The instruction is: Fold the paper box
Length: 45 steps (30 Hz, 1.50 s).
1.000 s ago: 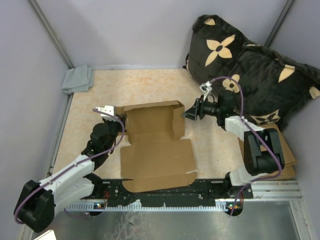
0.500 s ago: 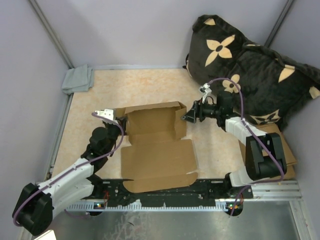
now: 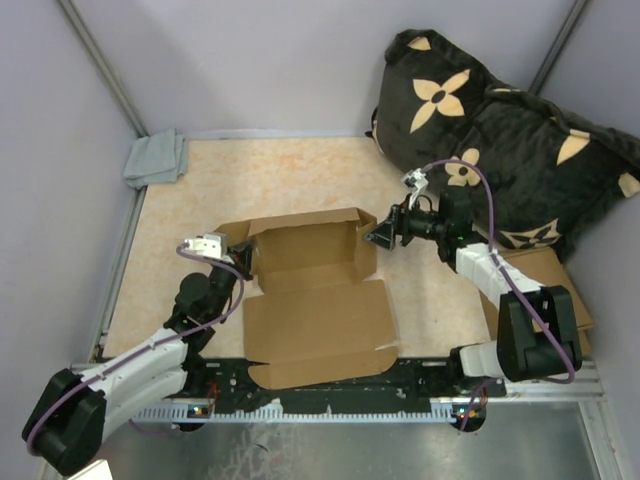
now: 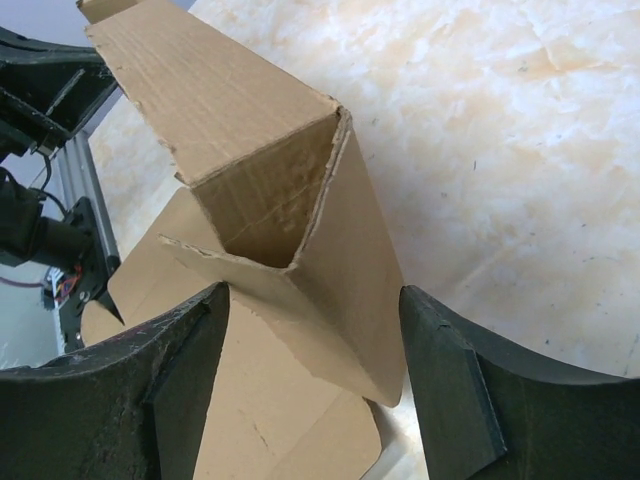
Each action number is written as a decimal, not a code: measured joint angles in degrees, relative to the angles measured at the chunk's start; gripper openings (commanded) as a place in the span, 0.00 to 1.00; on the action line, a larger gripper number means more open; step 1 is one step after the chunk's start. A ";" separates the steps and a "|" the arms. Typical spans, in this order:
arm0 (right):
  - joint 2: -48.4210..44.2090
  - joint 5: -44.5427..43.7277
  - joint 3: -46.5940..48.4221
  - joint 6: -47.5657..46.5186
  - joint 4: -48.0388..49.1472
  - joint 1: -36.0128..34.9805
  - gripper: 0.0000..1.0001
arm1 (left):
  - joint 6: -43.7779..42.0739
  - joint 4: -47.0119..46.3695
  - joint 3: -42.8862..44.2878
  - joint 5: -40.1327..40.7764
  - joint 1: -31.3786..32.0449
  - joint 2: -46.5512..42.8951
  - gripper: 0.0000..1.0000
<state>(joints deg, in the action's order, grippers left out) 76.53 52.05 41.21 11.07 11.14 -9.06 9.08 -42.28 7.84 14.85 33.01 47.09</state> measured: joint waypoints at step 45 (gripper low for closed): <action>-12.15 -13.00 -14.34 3.93 8.57 -7.82 0.63 | -7.52 -14.05 -6.86 -1.42 3.76 0.07 0.00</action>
<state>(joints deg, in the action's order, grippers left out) 64.38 39.05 26.87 15.00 19.70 -16.88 1.56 -56.34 0.97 13.43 36.77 47.16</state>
